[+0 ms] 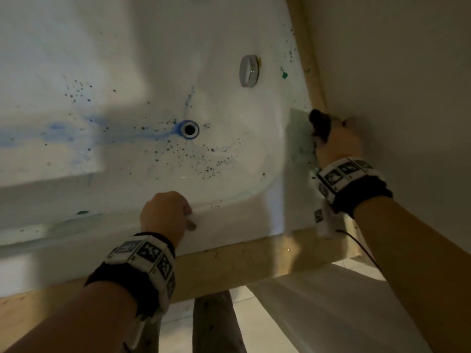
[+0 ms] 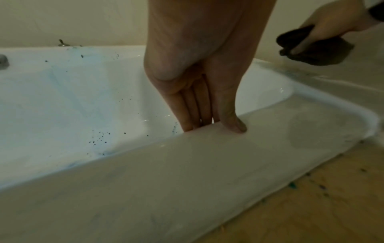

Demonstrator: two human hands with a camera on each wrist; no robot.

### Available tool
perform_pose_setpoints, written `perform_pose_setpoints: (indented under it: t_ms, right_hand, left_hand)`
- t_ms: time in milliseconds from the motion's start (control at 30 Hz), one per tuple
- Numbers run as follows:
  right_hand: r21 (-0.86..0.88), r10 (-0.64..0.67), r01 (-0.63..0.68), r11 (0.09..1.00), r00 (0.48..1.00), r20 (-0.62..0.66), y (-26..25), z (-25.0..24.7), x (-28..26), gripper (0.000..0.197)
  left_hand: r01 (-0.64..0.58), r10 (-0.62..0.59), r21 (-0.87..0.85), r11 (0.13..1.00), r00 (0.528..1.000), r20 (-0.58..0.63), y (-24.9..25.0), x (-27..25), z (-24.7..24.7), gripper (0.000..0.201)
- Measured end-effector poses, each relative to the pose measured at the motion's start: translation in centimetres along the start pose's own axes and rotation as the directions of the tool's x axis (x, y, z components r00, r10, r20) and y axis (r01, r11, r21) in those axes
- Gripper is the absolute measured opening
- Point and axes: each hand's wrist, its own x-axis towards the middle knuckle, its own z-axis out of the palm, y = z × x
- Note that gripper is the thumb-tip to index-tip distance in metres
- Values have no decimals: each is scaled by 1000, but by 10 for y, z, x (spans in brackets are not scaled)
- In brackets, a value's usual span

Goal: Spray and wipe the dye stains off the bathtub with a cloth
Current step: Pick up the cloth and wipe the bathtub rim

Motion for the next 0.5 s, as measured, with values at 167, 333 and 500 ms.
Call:
perform_pose_setpoints:
  t_ms: [167,333,500]
  right_hand:
    - [-226,26,3,974,992,123,11,17,-13,64]
    - [-178,-212,224,958,973,88,-29,37,-59,59]
    - [-109,-531,604,790,761,373,-81,57,-108,49]
  left_hand:
    - [-1,1,-13,1000,1000,-16,0,0,-1,37]
    - [31,-31,-13,999,1000,-2,3,2,-3,38]
    - [65,-65,-24,998,998,2,5,1,-2,40]
